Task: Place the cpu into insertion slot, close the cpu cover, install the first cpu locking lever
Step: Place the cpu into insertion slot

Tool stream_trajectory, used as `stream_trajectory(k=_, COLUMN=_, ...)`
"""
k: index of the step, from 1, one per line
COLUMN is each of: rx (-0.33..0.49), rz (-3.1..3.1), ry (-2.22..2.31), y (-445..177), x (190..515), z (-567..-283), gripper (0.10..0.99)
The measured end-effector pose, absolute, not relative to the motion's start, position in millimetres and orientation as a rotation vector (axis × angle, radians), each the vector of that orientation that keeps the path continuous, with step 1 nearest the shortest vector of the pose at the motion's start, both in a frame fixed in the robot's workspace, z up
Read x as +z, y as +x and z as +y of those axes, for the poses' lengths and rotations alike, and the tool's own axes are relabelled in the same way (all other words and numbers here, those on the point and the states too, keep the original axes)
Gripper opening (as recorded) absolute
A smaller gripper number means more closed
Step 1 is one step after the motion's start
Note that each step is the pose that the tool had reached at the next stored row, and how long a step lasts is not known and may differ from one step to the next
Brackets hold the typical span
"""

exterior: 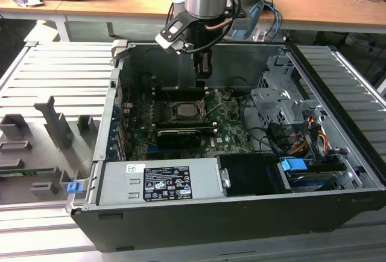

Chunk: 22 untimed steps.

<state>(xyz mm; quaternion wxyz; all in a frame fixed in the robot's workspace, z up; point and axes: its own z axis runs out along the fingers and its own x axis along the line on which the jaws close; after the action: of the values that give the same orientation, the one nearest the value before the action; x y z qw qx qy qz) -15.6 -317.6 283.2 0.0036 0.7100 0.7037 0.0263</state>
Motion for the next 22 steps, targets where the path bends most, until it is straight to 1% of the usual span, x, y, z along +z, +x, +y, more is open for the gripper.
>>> stream_trajectory(k=22, rx=0.082, rz=2.206, ry=2.225, y=-11.7, x=292.6, z=-315.7, gripper=0.106)
